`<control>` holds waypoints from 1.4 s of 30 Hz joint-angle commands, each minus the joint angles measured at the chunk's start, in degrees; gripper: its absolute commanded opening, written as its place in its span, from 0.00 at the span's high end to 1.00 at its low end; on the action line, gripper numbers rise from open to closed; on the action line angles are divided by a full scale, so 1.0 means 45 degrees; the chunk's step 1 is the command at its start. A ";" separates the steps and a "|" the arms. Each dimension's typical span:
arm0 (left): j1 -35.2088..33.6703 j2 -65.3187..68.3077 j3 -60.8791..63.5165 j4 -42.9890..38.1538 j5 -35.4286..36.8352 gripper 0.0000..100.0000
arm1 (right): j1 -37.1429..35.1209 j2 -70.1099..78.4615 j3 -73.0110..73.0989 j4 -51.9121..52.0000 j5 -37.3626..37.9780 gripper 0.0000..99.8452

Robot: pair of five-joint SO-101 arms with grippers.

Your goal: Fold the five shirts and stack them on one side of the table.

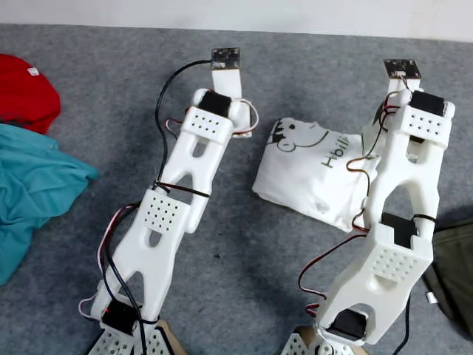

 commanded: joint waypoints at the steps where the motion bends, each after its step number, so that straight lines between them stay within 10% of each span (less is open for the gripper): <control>1: -0.0303 -0.0244 -0.0361 -0.0117 0.0039 0.99 | -0.0283 0.0166 -0.0029 -0.0166 0.0000 0.82; 8: -0.0303 -0.0244 -0.0361 -0.0117 0.0039 0.99 | -0.0244 0.1475 -0.0088 -0.0147 0.0039 0.99; 42: -0.0283 -0.0186 -0.0361 -0.0117 0.0039 0.99 | 0.0869 -0.0244 0.0049 0.1455 0.1465 0.99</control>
